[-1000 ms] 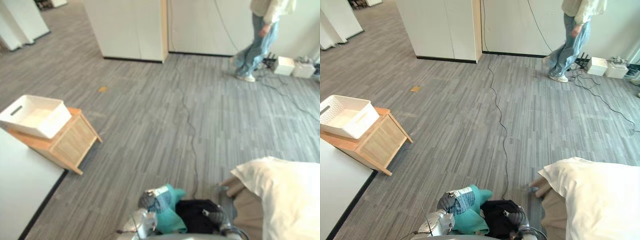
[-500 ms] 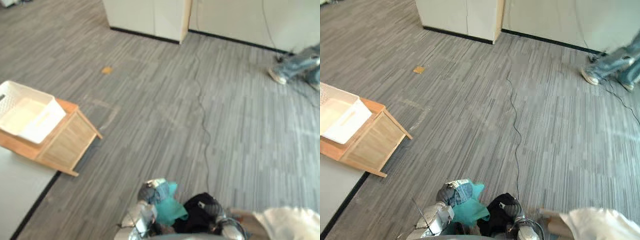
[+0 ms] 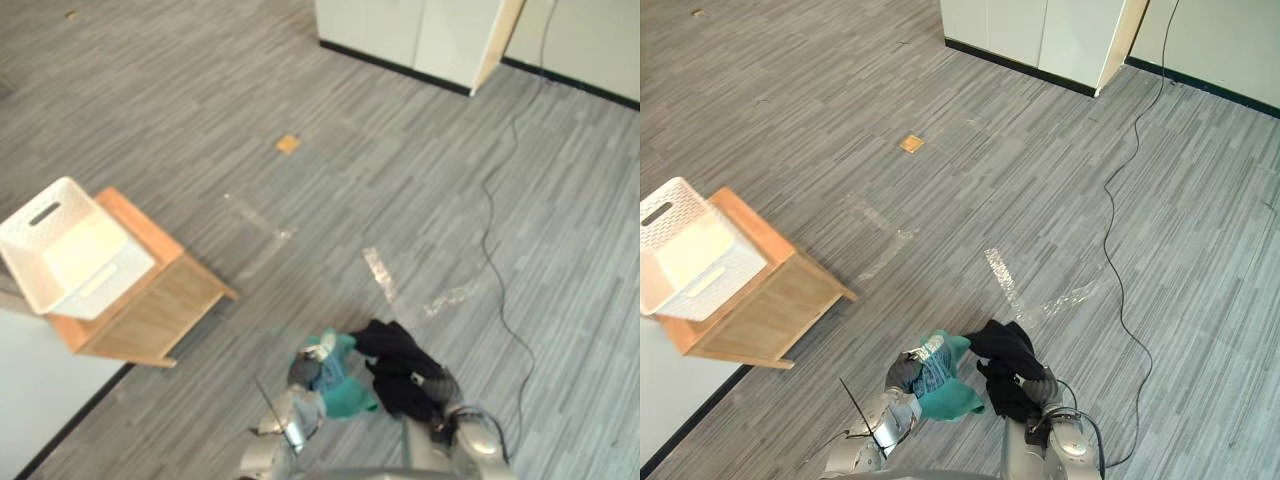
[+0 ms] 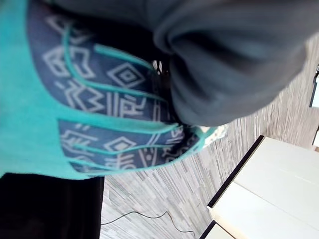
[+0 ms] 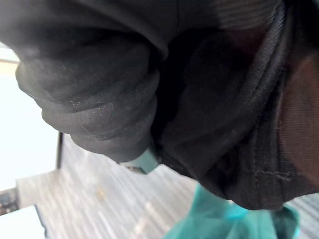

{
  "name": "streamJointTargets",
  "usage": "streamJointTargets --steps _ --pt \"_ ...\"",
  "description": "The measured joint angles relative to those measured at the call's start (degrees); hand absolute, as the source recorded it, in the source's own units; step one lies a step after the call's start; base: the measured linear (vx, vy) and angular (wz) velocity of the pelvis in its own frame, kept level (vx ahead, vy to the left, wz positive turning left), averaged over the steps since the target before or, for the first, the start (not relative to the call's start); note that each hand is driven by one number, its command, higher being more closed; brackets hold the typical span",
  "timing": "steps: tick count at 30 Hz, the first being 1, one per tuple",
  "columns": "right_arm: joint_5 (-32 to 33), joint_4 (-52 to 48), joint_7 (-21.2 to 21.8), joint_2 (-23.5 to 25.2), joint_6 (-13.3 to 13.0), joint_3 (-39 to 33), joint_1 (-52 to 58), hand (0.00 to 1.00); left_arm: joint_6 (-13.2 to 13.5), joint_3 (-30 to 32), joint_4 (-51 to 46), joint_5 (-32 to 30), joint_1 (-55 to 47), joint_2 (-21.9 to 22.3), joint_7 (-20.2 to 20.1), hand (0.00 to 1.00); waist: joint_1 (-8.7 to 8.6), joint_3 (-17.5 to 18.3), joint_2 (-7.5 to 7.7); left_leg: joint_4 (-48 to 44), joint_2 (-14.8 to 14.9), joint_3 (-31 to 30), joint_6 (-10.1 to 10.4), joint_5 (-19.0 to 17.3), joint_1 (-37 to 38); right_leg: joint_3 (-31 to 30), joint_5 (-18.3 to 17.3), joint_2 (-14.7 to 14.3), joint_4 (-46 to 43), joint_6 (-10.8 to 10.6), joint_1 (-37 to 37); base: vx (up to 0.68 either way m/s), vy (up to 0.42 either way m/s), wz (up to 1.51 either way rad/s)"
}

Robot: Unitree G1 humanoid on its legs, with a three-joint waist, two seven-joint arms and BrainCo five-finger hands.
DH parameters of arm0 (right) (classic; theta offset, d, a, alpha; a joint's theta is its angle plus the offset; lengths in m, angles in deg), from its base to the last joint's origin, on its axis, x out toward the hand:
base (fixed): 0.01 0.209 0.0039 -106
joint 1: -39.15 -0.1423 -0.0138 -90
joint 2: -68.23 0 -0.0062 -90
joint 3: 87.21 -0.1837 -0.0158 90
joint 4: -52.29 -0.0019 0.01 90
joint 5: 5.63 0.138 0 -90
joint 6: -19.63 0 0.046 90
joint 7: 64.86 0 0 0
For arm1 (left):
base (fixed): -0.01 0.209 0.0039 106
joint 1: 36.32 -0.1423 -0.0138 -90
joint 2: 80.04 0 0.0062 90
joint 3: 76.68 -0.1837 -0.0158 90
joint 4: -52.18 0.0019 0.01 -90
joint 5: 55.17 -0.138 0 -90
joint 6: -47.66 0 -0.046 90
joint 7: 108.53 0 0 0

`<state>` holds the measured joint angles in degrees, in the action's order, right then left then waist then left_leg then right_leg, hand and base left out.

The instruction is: Tidy the bed and pick cloth on bed and put in laundry

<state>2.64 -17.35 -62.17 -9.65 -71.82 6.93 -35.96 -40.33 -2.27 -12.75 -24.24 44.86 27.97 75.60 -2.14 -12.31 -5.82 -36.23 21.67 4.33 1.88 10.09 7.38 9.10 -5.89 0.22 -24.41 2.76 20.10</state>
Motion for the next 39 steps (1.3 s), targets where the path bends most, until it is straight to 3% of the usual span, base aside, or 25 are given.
streamJointTargets --steps 1,2,3,5,9,12,13,14,16,17,18,19,21,23,25,28,30,31,32,33,34,35,37,38,39 --pt "0.0 -0.1 0.0 0.0 0.0 0.5 0.3 1.0 -0.1 0.0 0.4 0.8 -0.3 0.0 0.0 1.0 0.06 -0.2 0.3 -7.1 0.7 -0.1 -0.7 -2.2 -3.1 0.0 0.0 -1.0 2.2 0.4 -2.7 0.54 -0.349 -0.28" --pt "0.0 -0.2 0.0 -0.1 0.0 1.0 0.8 1.0 0.0 -0.2 0.3 1.5 -1.5 -0.1 0.0 1.0 0.66 -0.6 0.88 -17.9 0.8 -0.2 -0.6 -8.5 -7.4 -0.3 0.4 -2.5 6.2 1.5 -8.2 0.38 -0.24 -0.3" --pt "0.0 -0.2 0.0 -0.1 0.0 1.0 1.2 1.0 -0.1 -0.5 0.3 2.3 -1.8 -0.1 -0.1 1.0 1.25 -0.8 1.18 -21.1 -0.1 -0.1 -0.1 -11.2 -8.9 -0.6 0.4 -2.8 8.0 1.8 -10.6 0.51 -0.316 -0.42" --pt "0.0 -0.1 0.0 -1.5 0.0 1.5 1.2 1.0 0.0 -2.3 -0.6 3.9 -3.0 0.0 0.0 1.0 3.12 -1.0 2.13 -22.8 -6.4 0.7 1.7 -17.4 -15.9 -1.9 -0.2 -3.5 13.2 2.8 -16.9 0.42 -0.228 -0.28" --pt "0.0 0.8 0.0 -2.4 0.1 1.8 -0.7 1.0 0.0 -2.4 -4.7 5.0 -4.1 0.0 0.4 1.0 4.68 -0.8 1.82 -8.0 -14.1 6.1 1.5 -22.2 -22.7 -1.9 -0.8 -3.7 18.7 2.4 -23.1 0.42 -0.084 0.03" --pt "-1.3 0.8 0.0 -3.8 0.1 2.7 -0.8 1.0 0.3 -2.4 -7.0 4.9 -3.9 0.8 -0.1 1.0 5.91 -0.7 2.04 8.6 -17.3 19.1 1.1 -22.0 -23.4 3.9 -3.9 -2.9 21.6 0.6 -29.1 0.41 -0.015 0.78" --pt "-2.1 0.8 -0.1 -4.2 0.1 2.6 -0.8 1.0 0.3 -2.4 -7.4 4.9 -4.0 0.9 -0.3 1.0 6.0 -0.6 2.26 11.6 -17.6 24.1 0.4 -21.7 -23.0 5.8 -5.2 -2.8 21.6 -0.2 -30.6 0.5 -0.005 1.3" --pt "-2.4 0.8 -0.1 -4.7 0.1 2.6 -0.8 1.0 0.3 -2.3 -7.6 4.9 -4.2 0.9 -0.3 1.0 6.23 -0.2 2.52 14.7 -17.8 30.7 -3.6 -20.7 -21.4 8.4 -7.6 -2.6 20.1 -2.3 -32.1 0.41 0.014 1.05" --pt "-3.0 1.0 -0.1 -4.6 0.1 2.6 -0.6 1.0 0.3 -1.8 -7.7 4.8 -5.7 1.0 -0.3 1.0 6.42 0.3 3.06 16.9 -18.6 33.1 -12.1 -20.5 -19.5 9.9 -11.9 -1.9 12.9 -5.2 -32.0 0.39 0.037 0.74" --pt "-3.9 1.2 -0.1 -3.8 0.2 2.6 -1.1 1.0 0.0 -0.8 -7.2 4.8 -6.9 1.0 -0.2 1.0 6.26 1.3 4.47 18.1 -21.0 31.6 -13.2 -20.8 -17.9 10.6 -13.9 0.8 4.4 -6.9 -30.3 0.4 0.069 0.89" --pt "-4.4 1.1 -0.1 -3.3 0.1 2.5 -0.6 1.0 -0.3 -0.7 -7.4 4.4 -8.2 0.8 -0.1 1.0 6.22 2.7 6.21 20.7 -23.5 28.9 -12.7 -21.3 -15.4 10.7 -12.4 4.8 -12.9 -9.4 -24.0 0.64 0.088 1.06" --pt "-4.4 1.1 -0.1 -3.2 0.1 2.4 -0.6 1.0 -0.4 -0.7 -7.5 4.4 -8.5 0.5 -0.1 1.0 6.09 2.6 6.99 21.4 -24.7 27.2 -12.5 -21.5 -13.8 10.4 -11.2 7.1 -21.9 -10.8 -20.8 0.6 0.04 1.31" --pt "-4.6 1.1 -0.2 -2.2 0.1 1.1 0.3 1.0 -1.1 -1.9 -7.7 3.5 -8.7 -0.4 0.0 1.0 5.84 2.5 7.13 23.8 -26.4 20.3 -12.2 -22.1 -6.9 8.6 -11.2 11.8 -38.2 -8.6 -15.8 0.66 -0.015 1.51" --pt "-4.6 0.5 -0.2 -1.6 -0.2 0.9 0.9 1.0 -1.0 -2.0 -9.0 2.0 -8.9 -1.2 0.0 1.0 5.34 2.6 6.39 25.7 -25.8 15.1 -11.9 -21.9 -2.1 7.3 -11.8 13.7 -38.3 -7.5 -12.9 0.61 -0.12 1.49" --pt "-4.6 -1.0 -0.2 -1.0 -0.6 0.9 0.6 1.0 -0.6 -1.6 -9.3 1.6 -8.8 -1.8 0.0 1.0 4.44 2.8 5.94 26.5 -24.8 10.2 -11.3 -21.9 -0.5 3.8 -12.0 14.7 -30.6 -7.4 -8.1 0.48 -0.176 1.42" --pt "-4.4 -1.7 -0.2 -0.9 -1.3 0.1 -0.1 1.0 -0.5 -1.7 -9.0 0.4 -8.0 -1.7 -0.1 1.0 3.89 2.7 3.78 26.2 -20.9 2.6 -6.1 -23.6 -0.4 -5.8 -9.0 11.4 -4.1 -9.1 -3.6 0.41 -0.33 1.24" --pt "-4.4 -1.7 -0.4 -0.8 -1.3 -0.1 0.2 1.0 -0.4 -1.6 -8.5 -0.2 -7.5 -1.8 -0.1 1.0 2.99 2.6 3.48 25.3 -18.7 -2.3 -3.0 -25.3 -0.3 -12.3 -3.1 10.9 8.5 -10.0 -3.7 0.41 -0.467 1.33" --pt "-4.4 -1.7 -0.8 -0.2 -1.3 -0.1 0.9 1.0 -0.2 -1.6 -8.5 -0.5 -7.5 -1.9 -0.1 1.0 2.95 2.7 4.25 25.0 -17.2 -5.2 -0.2 -26.9 0.8 -16.0 0.7 10.9 13.2 -12.0 -4.2 0.52 -0.668 1.47" --pt "-4.4 -1.9 -1.3 0.8 -1.3 -0.1 1.8 1.0 -0.2 -1.6 -8.5 -0.9 -7.6 -2.4 -0.2 1.0 2.87 2.7 5.51 24.5 -16.0 -7.2 2.5 -28.7 1.9 -17.4 1.1 11.4 13.2 -12.4 -4.7 0.45 -0.571 1.36" --pt "-4.4 -2.2 -1.4 1.1 -1.3 -0.1 2.3 1.0 -0.2 -1.5 -8.1 -1.6 -7.6 -2.2 -0.1 1.0 2.95 2.7 5.32 24.1 -14.6 -8.5 3.9 -30.0 2.6 -16.7 4.3 10.9 10.0 -13.8 -4.5 0.36 -0.637 1.16" --pt "-4.4 -2.8 -1.4 0.6 -1.3 0.1 3.1 1.0 -0.2 -1.3 -7.3 -2.7 -8.3 -1.1 -0.1 1.0 2.93 3.7 2.53 23.2 -9.6 -10.7 4.9 -31.6 3.1 -13.2 2.4 6.8 2.9 -12.7 -3.4 0.35 -0.588 0.95" --pt "-4.4 -4.1 -1.5 -0.2 -1.3 0.3 3.2 1.0 -0.2 -0.5 -8.1 -3.9 -8.7 -0.1 -0.2 1.0 2.84 4.8 0.34 17.5 -6.8 -11.3 4.0 -31.0 0.6 -10.0 -0.5 5.0 0.2 -10.4 -3.4 0.41 -0.708 1.03" --pt "-4.4 -8.5 -1.6 -1.3 -1.8 0.4 3.8 1.0 -0.2 0.0 -11.9 -5.4 -8.8 0.8 -0.2 1.0 2.44 4.5 -0.27 2.3 -4.6 -11.4 -2.8 -25.4 -7.8 -5.5 -2.8 3.9 -0.2 -7.4 -6.2 0.32 -0.54 0.94" --pt "-4.3 -11.2 -1.8 -1.6 -2.9 0.4 4.7 1.0 0.0 1.0 -14.8 -6.5 -8.8 0.5 -0.2 1.0 2.67 4.1 -0.49 -6.2 -2.9 -9.4 -3.5 -22.4 -11.9 -3.2 -3.1 3.2 1.3 -5.8 -9.4 0.29 -0.493 0.78" --pt "-4.3 -12.2 -1.9 -1.6 -3.3 0.4 4.8 1.0 0.3 1.7 -16.4 -7.0 -8.9 0.5 -0.2 1.0 2.94 3.8 -0.45 -10.5 -2.6 -7.7 -3.3 -22.5 -13.5 -2.5 -3.4 2.8 2.4 -5.0 -11.4 0.26 -0.413 0.57"
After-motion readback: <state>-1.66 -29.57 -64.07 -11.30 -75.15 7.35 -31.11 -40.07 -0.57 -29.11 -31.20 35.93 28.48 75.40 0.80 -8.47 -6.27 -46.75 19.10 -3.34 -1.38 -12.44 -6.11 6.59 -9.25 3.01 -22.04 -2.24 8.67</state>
